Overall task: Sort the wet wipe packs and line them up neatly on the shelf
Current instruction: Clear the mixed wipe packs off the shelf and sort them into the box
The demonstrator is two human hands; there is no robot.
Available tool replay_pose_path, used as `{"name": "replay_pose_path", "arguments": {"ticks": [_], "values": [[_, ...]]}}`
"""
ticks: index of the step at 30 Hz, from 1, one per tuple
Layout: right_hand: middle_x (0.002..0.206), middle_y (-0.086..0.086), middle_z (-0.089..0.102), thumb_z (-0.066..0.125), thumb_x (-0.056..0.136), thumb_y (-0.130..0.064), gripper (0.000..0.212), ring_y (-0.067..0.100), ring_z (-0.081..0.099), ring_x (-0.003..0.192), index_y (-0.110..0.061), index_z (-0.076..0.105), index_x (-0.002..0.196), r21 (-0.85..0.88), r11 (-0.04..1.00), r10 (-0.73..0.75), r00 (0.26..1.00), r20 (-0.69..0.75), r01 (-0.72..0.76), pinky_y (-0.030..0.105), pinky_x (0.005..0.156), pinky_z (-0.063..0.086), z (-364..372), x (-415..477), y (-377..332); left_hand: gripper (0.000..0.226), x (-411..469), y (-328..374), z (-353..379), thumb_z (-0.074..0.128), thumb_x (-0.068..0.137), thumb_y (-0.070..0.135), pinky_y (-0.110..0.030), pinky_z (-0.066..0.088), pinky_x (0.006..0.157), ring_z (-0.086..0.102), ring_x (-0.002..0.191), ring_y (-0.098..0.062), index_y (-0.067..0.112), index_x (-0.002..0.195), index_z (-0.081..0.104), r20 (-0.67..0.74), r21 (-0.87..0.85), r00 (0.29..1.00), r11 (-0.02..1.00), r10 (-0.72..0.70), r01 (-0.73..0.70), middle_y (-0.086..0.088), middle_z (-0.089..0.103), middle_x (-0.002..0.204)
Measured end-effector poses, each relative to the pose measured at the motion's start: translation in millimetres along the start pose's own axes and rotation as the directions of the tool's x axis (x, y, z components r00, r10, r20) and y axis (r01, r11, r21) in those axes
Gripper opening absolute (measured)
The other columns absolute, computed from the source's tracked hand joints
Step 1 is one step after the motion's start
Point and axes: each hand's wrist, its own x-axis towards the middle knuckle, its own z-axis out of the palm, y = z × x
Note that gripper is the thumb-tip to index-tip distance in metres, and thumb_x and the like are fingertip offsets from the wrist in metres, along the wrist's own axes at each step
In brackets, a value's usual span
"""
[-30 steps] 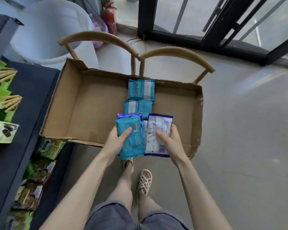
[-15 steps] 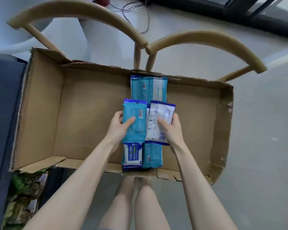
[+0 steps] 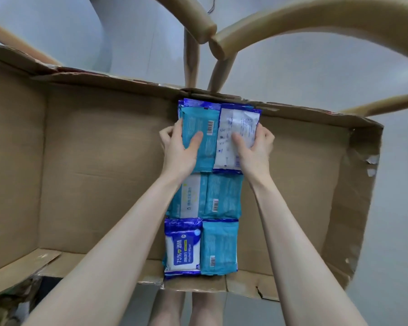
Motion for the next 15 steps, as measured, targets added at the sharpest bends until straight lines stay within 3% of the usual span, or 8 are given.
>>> {"name": "replay_pose_path", "arguments": {"ticks": [3, 5, 7, 11, 15], "values": [[0.142, -0.005, 0.041, 0.049, 0.087, -0.060, 0.068, 0.017, 0.040, 0.131, -0.029, 0.025, 0.142, -0.030, 0.999, -0.017, 0.998, 0.063, 0.019, 0.055, 0.108, 0.031, 6.0, -1.2, 7.3, 0.062, 1.8, -9.9, 4.8, 0.048, 0.096, 0.042, -0.032, 0.033, 0.110, 0.031, 0.130, -0.012, 0.027, 0.149, 0.020, -0.009, 0.109, 0.999, 0.993, 0.050, -0.048, 0.000, 0.027, 0.144], [0.141, -0.008, 0.047, 0.043, 0.085, -0.069, 0.075, 0.017, 0.047, 0.128, -0.033, 0.016, 0.145, -0.071, 0.997, -0.023, 0.995, 0.094, 0.030, 0.056, 0.106, 0.033, 7.2, -2.2, 10.5, 0.067, 2.7, -12.0, 4.3, 0.046, 0.097, 0.040, -0.003, 0.036, 0.094, 0.035, 0.125, -0.004, 0.025, 0.151, 0.011, 0.063, 0.024, 0.997, 0.999, 0.043, -0.045, -0.002, 0.028, 0.148], [0.139, -0.008, 0.049, 0.039, 0.086, -0.069, 0.075, 0.018, 0.050, 0.125, -0.030, 0.016, 0.145, -0.135, 0.989, -0.044, 0.994, 0.099, 0.058, 0.054, 0.106, 0.033, 4.8, -1.4, 8.8, 0.067, 5.3, -12.8, 1.0, 0.047, 0.097, 0.038, 0.008, 0.034, 0.076, 0.037, 0.120, 0.001, 0.025, 0.151, 0.010, 0.099, 0.012, 0.994, 0.999, 0.047, -0.048, -0.001, 0.030, 0.148], [0.135, -0.006, 0.052, 0.038, 0.086, -0.064, 0.074, 0.021, 0.052, 0.121, -0.027, 0.017, 0.146, -0.234, 0.969, -0.043, 0.988, 0.146, 0.077, 0.052, 0.105, 0.035, -3.6, -0.2, 0.9, 0.063, 5.2, -6.8, -10.1, 0.049, 0.095, 0.043, -0.016, 0.047, 0.087, 0.048, 0.120, -0.005, 0.031, 0.149, 0.019, 0.138, 0.051, 0.988, 0.996, 0.066, -0.074, 0.006, 0.042, 0.142], [0.133, 0.003, 0.052, 0.046, 0.089, -0.054, 0.066, 0.025, 0.053, 0.117, -0.018, 0.029, 0.141, -0.392, 0.912, -0.050, 0.983, 0.178, 0.118, 0.053, 0.096, 0.042, -16.5, -8.1, -9.1, 0.048, -8.9, 13.8, -28.9, 0.049, 0.097, 0.030, -0.018, 0.044, 0.079, 0.052, 0.106, -0.003, 0.029, 0.143, 0.033, 0.199, 0.221, 0.979, 0.972, 0.038, -0.082, 0.013, 0.050, 0.127]]}}
